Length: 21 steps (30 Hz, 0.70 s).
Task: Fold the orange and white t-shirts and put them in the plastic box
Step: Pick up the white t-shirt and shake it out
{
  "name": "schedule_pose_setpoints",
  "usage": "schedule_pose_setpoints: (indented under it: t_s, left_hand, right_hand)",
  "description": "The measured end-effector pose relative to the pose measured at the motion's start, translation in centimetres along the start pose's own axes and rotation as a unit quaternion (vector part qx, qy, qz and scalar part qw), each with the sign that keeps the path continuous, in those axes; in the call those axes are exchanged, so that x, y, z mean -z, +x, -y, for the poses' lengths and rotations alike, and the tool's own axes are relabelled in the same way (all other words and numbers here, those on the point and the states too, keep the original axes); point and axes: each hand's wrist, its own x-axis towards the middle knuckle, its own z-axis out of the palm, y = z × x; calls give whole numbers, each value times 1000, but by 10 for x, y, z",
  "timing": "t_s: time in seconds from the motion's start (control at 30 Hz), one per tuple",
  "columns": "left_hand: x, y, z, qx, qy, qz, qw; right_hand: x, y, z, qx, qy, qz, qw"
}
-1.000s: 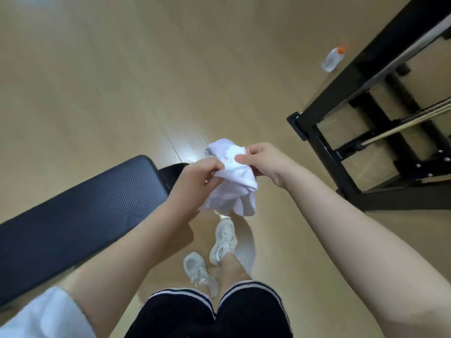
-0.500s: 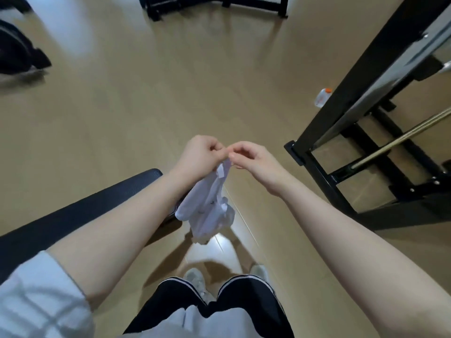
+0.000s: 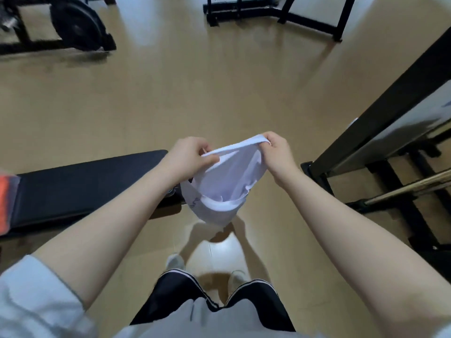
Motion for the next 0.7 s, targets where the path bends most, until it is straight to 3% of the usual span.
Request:
schedule_pose_setpoints:
  t_s: [0.07,0.17,0.3,0.37,0.47,0.63,0.7]
  left_hand:
    - [-11,-9,-2,38,-29,9,999]
    - [-18,-16,-20,48,-151,-62,985]
    - [-19,-13,-54,70,-363,-80,926]
    - [-22,-9,-66,69,-368,-90,923]
    - [-25,-7,-77,56,-353,-114,927]
    - [-19,-9,-73,48,-374,-131,917]
    - [-16,-15,-66,34,-373,-130,918]
  right_hand:
    - [10,6,-1,-32,45,-14,998]
    - [20,7,-7,-51,52,-16,997]
    - [26,-14,-5,52,39,21,998]
    - [28,-28,-1,104,76,82,988]
    - [28,-38,8,97,127,173,972]
    - [15,-39,10,106,63,217,968]
    - [3,-42,16,107,79,194,972]
